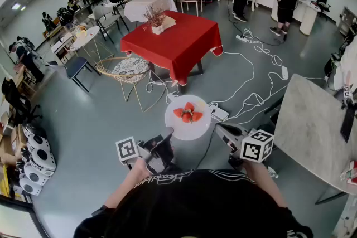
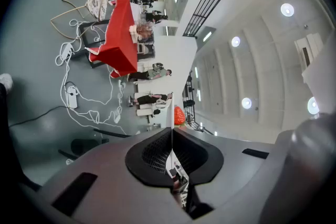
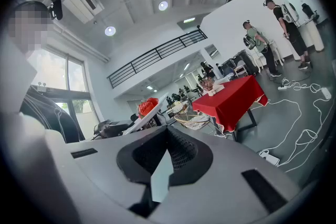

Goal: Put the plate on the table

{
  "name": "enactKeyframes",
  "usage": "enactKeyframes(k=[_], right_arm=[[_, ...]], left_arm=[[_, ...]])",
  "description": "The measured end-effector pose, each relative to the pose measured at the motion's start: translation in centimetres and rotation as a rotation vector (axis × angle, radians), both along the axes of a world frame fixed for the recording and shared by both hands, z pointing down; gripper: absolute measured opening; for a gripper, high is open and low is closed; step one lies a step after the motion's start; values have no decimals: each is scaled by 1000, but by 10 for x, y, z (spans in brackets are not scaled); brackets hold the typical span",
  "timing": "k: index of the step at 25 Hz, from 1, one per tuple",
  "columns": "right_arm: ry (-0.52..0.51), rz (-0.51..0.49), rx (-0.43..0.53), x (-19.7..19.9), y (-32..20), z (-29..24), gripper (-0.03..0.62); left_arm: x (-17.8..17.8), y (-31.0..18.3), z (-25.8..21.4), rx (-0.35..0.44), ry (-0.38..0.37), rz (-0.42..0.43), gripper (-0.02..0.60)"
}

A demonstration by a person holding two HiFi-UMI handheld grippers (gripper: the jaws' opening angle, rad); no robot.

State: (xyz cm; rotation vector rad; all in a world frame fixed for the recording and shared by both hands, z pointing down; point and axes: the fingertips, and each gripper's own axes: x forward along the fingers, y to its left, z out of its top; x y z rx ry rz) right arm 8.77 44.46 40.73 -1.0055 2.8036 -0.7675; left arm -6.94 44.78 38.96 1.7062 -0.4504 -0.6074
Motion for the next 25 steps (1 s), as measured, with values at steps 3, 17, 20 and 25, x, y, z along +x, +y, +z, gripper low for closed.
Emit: enactKeyframes(k=[3, 17, 20, 25], right_arm=[[-1, -2, 8, 0, -1, -2, 6], [-13, -14, -4, 0, -2, 6, 8], [-23, 2, -4, 6, -7, 8, 8], [-36, 21, -16, 13, -22, 16, 8]], left_arm=[[1, -1, -2, 4, 3, -3, 14], [3, -5, 7, -17, 27, 1, 14], [4, -13, 8, -12, 30, 6, 14], [7, -31, 15, -23, 32, 17, 14]])
